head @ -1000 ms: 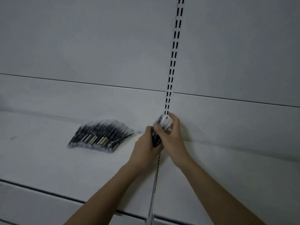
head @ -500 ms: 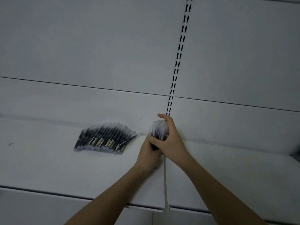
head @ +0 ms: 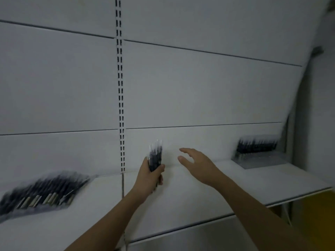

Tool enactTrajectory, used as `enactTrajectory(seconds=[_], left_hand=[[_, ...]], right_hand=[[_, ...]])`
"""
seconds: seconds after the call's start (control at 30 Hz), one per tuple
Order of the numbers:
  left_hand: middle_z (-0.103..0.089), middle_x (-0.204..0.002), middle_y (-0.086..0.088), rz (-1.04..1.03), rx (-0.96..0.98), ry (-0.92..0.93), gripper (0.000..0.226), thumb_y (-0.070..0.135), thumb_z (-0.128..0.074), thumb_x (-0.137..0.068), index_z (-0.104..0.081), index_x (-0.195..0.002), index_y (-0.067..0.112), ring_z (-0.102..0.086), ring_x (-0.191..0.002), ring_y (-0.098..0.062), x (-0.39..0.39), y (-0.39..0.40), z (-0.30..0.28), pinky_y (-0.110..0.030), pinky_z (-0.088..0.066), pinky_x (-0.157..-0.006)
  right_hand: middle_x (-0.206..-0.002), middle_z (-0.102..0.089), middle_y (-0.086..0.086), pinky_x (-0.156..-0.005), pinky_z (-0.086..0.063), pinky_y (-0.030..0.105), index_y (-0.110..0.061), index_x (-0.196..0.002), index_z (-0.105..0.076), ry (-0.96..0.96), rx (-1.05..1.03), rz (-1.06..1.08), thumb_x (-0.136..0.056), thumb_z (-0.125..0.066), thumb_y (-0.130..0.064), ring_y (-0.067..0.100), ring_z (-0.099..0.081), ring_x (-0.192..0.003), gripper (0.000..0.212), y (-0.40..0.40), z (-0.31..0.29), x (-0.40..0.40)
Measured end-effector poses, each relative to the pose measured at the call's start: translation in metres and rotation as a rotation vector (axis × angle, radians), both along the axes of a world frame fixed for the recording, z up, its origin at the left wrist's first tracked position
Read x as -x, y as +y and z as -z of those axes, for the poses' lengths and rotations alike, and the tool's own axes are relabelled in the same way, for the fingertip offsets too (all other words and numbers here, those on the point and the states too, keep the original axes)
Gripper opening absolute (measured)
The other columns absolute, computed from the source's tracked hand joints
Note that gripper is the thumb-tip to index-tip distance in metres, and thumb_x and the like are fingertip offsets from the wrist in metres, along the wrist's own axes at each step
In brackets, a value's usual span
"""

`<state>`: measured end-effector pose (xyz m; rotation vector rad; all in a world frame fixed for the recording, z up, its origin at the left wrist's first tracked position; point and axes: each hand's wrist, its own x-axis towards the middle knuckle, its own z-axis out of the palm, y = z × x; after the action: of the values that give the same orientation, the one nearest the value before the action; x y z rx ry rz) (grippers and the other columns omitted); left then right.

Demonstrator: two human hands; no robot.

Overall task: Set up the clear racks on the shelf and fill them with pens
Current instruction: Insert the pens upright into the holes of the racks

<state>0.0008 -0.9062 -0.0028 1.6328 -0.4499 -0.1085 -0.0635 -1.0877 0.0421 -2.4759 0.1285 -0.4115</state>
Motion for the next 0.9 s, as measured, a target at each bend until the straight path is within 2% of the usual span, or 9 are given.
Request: enactTrajectory(seconds=[0.17,0.23,0.37,0.5,0.6,0.67,0.77,0.9], left_hand=[[-0.063,-0.074,-0.01,0.076,0.036,-0.024,0.015,0.021,-0.06,-0.097,-0.049,-0.107,0.017,-0.061,-0.059,-0.021,0.036,-0.087,-0.009,-0.04,-0.048,-0.059],[-0.063,-0.079,-0.011,0.097,0.081,0.001,0.02,0.019,-0.061,-0.096,-0.05,-0.111,0.012,-0.061,-0.061,-0.02,0.054,-0.128,-0.013,-0.045,-0.054,-0.062],[-0.062,-0.092,-0.014,0.164,0.142,0.047,0.022,0.013,-0.061,-0.097,-0.049,-0.115,0.007,-0.06,-0.065,-0.02,0.094,-0.211,-0.018,-0.033,-0.057,-0.062],[-0.063,-0.095,-0.016,0.239,0.147,0.082,0.02,0.01,-0.059,-0.097,-0.05,-0.115,0.008,-0.061,-0.065,-0.021,0.127,-0.279,-0.018,-0.032,-0.056,-0.061],[-0.062,-0.095,-0.015,0.28,0.146,0.119,0.02,0.005,-0.057,-0.096,-0.051,-0.115,0.006,-0.06,-0.061,-0.019,0.145,-0.323,-0.018,-0.031,-0.053,-0.058],[-0.06,-0.093,-0.018,0.307,0.131,0.142,0.021,0.003,-0.057,-0.095,-0.05,-0.115,0.0,-0.058,-0.058,-0.018,0.155,-0.348,-0.016,-0.032,-0.051,-0.056],[-0.056,-0.086,-0.018,0.375,0.09,0.131,0.022,0.002,-0.06,-0.094,-0.05,-0.111,-0.007,-0.055,-0.056,-0.019,0.163,-0.379,-0.01,-0.032,-0.048,-0.053],[-0.055,-0.081,-0.017,0.499,0.039,0.071,0.011,0.004,-0.063,-0.091,-0.053,-0.096,0.002,-0.054,-0.059,-0.024,0.158,-0.414,-0.004,-0.036,-0.045,-0.055]], right_hand=[[-0.153,-0.042,-0.008,-0.116,-0.028,0.035,-0.03,-0.147,-0.041,0.053,0.122,0.104,-0.1,-0.04,-0.057,0.014,-0.035,-0.14,0.054,-0.09,-0.003,0.056],[-0.153,-0.042,-0.006,-0.116,-0.029,0.035,-0.028,-0.147,-0.042,0.087,0.152,0.131,-0.1,-0.04,-0.056,0.017,-0.036,-0.14,0.055,-0.126,-0.003,0.081],[-0.153,-0.044,-0.003,-0.115,-0.031,0.036,-0.026,-0.146,-0.045,0.105,0.131,0.205,-0.1,-0.043,-0.053,0.018,-0.04,-0.138,0.053,-0.198,-0.001,0.137],[-0.153,-0.042,-0.004,-0.113,-0.027,0.03,-0.024,-0.145,-0.045,0.127,0.134,0.261,-0.102,-0.042,-0.05,0.016,-0.038,-0.139,0.051,-0.262,0.001,0.184],[-0.145,-0.049,-0.004,-0.108,-0.035,0.03,-0.024,-0.142,-0.048,0.101,0.054,0.287,-0.101,-0.045,-0.048,0.014,-0.046,-0.129,0.048,-0.301,0.004,0.203],[-0.132,-0.058,-0.004,-0.095,-0.044,0.023,-0.023,-0.134,-0.055,0.035,-0.045,0.291,-0.101,-0.049,-0.043,0.01,-0.054,-0.111,0.039,-0.322,0.005,0.207],[-0.11,-0.065,-0.007,-0.076,-0.047,0.013,-0.026,-0.116,-0.061,-0.115,-0.237,0.251,-0.1,-0.055,-0.033,0.007,-0.062,-0.091,0.019,-0.346,0.004,0.203],[-0.106,-0.066,-0.005,-0.07,-0.056,0.024,-0.026,-0.116,-0.059,-0.21,-0.461,0.217,-0.099,-0.057,-0.03,0.008,-0.068,-0.08,0.017,-0.37,0.005,0.184]])
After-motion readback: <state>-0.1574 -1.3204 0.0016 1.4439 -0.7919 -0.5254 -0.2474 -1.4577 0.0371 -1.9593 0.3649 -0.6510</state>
